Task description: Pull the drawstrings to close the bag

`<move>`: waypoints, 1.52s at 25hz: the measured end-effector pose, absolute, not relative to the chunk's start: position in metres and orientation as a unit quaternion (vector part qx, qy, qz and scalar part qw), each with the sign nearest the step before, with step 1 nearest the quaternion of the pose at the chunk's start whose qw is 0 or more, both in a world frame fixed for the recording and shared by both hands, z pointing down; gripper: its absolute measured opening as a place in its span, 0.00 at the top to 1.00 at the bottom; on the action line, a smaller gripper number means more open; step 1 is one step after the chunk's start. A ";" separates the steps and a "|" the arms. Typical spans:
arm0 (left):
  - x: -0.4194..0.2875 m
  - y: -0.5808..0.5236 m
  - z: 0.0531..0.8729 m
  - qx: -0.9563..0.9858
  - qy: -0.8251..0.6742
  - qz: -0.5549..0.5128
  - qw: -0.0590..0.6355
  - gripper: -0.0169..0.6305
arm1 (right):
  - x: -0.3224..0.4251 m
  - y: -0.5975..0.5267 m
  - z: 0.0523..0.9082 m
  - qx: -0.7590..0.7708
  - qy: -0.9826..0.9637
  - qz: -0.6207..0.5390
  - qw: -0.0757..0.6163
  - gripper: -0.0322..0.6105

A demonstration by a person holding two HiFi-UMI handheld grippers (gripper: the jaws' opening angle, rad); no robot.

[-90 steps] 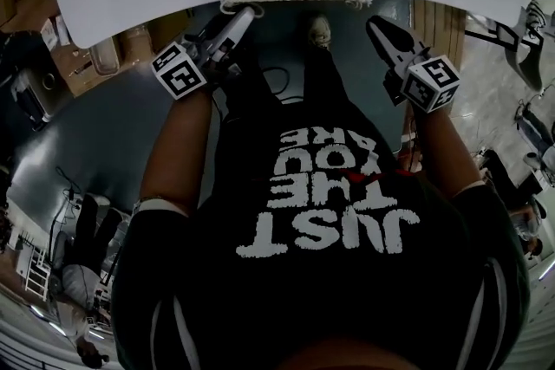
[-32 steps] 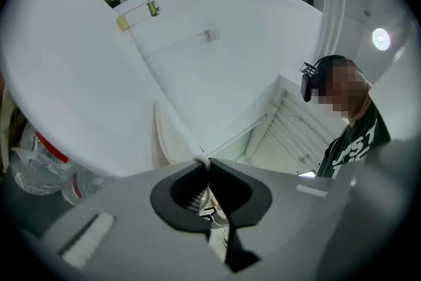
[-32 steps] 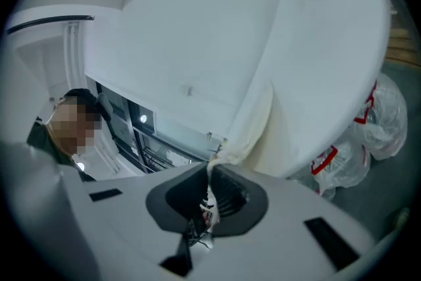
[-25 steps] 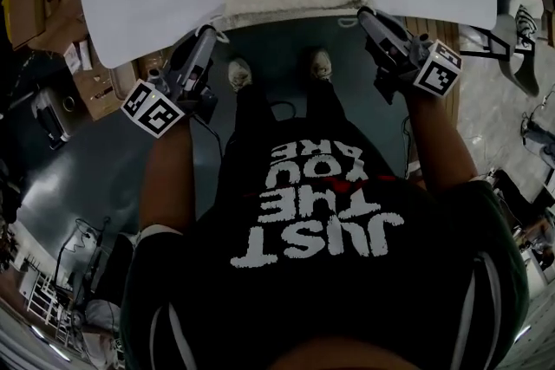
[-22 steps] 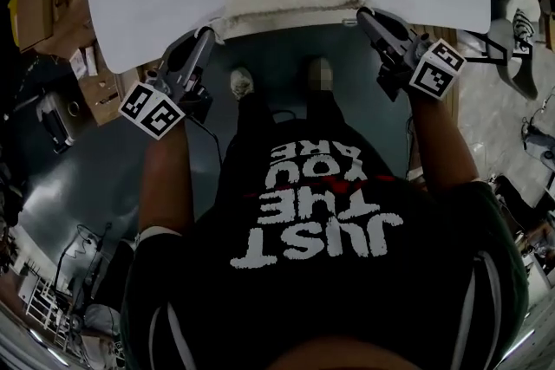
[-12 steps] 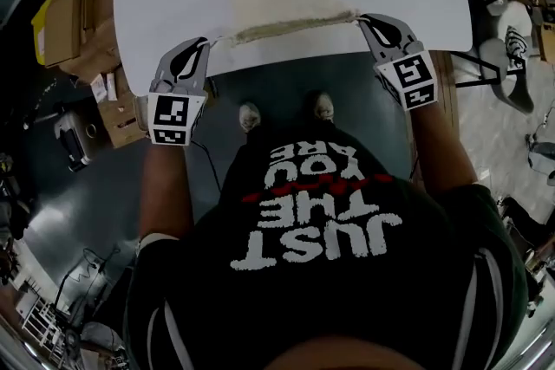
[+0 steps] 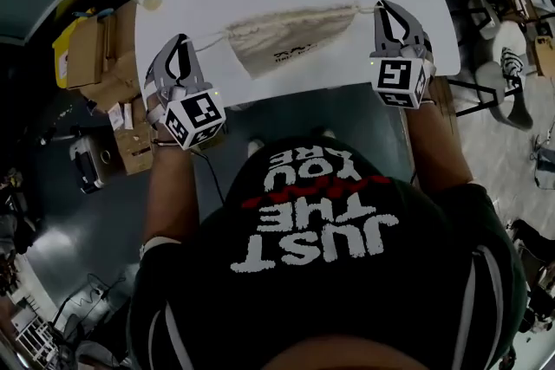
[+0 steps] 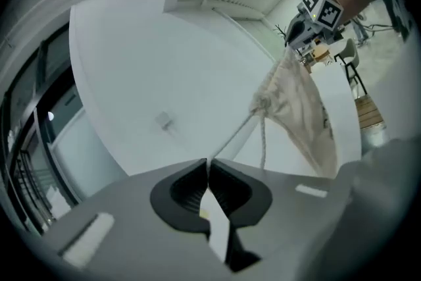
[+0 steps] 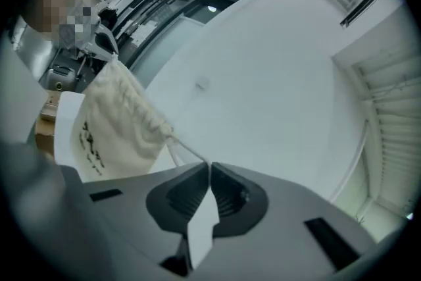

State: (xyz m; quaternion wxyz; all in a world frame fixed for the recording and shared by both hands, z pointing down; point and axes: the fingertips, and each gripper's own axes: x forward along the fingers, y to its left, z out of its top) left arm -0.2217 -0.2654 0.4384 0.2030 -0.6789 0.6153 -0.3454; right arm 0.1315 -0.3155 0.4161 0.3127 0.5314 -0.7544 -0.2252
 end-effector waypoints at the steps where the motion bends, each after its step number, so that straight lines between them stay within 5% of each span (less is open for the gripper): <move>1: -0.226 -0.269 0.426 -0.666 0.627 -0.344 0.211 0.95 | 0.139 -0.321 0.405 0.547 -0.745 -0.228 0.307 0.93; 15: -0.261 -0.300 0.297 -0.524 0.698 -0.360 0.330 0.95 | 0.185 -0.337 0.260 0.639 -0.709 -0.253 0.158 0.93; 26: -0.289 -0.317 0.205 -0.483 0.750 -0.288 0.348 0.95 | 0.169 -0.352 0.207 0.629 -0.732 -0.239 0.104 0.93; 38: -0.292 -0.328 0.083 -0.426 0.712 -0.317 0.460 0.95 | 0.164 -0.348 0.092 0.631 -0.715 -0.295 0.057 0.93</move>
